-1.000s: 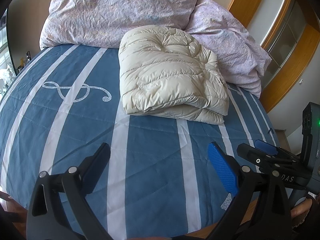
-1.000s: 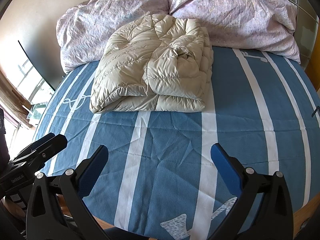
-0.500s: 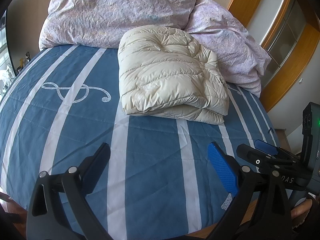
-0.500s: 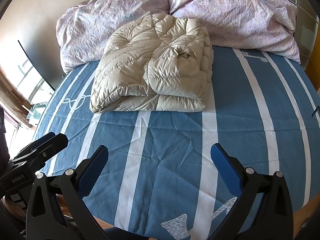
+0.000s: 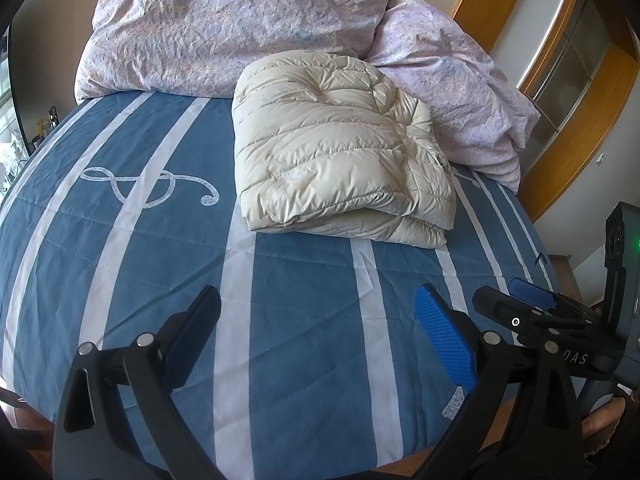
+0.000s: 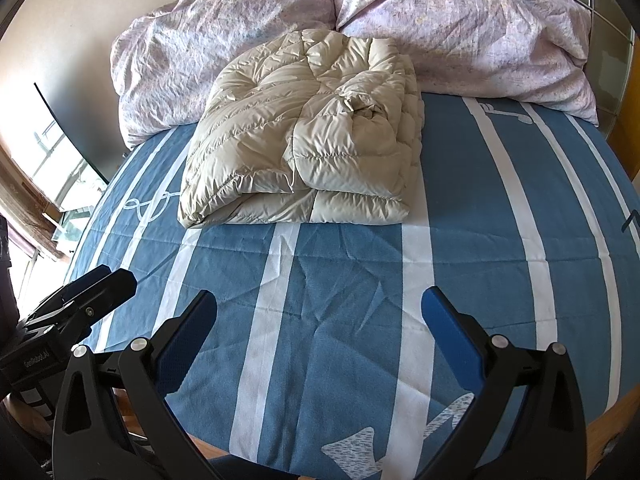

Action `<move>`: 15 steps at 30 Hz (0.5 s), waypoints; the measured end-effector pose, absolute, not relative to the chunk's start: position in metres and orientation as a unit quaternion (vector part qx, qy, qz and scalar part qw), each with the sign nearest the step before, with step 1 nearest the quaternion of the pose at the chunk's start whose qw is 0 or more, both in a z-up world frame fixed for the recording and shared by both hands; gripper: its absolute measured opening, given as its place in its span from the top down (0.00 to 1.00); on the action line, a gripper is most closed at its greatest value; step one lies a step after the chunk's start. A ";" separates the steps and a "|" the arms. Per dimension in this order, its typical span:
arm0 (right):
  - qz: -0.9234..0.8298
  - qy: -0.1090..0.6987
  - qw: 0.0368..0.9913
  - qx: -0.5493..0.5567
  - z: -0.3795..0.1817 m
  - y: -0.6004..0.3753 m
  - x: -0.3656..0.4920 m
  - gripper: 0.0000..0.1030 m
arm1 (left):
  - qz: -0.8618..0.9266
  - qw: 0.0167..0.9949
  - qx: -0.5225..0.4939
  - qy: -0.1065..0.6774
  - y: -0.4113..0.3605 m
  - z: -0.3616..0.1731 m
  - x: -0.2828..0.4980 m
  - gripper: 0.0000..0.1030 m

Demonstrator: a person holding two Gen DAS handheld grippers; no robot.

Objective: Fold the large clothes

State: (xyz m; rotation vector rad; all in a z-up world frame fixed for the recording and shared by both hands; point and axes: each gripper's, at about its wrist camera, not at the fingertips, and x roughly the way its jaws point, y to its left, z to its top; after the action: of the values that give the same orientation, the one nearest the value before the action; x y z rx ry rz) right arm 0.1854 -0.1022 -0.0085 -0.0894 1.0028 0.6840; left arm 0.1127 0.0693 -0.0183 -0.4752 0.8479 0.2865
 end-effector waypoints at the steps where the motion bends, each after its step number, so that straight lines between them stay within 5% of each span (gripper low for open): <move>1: 0.322 0.471 0.820 -0.042 -0.009 -0.102 0.186 0.01 | 0.137 0.874 -0.228 0.406 0.069 -0.018 0.113 0.06; 15: 0.322 0.472 0.820 -0.042 -0.009 -0.103 0.186 0.01 | 0.138 0.874 -0.227 0.407 0.068 -0.017 0.113 0.06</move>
State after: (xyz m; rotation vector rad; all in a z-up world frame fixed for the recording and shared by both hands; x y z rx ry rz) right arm 0.1857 -0.1028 -0.0090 -0.0904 1.0042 0.6858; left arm 0.1132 0.0678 -0.0173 -0.4740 0.8507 0.2886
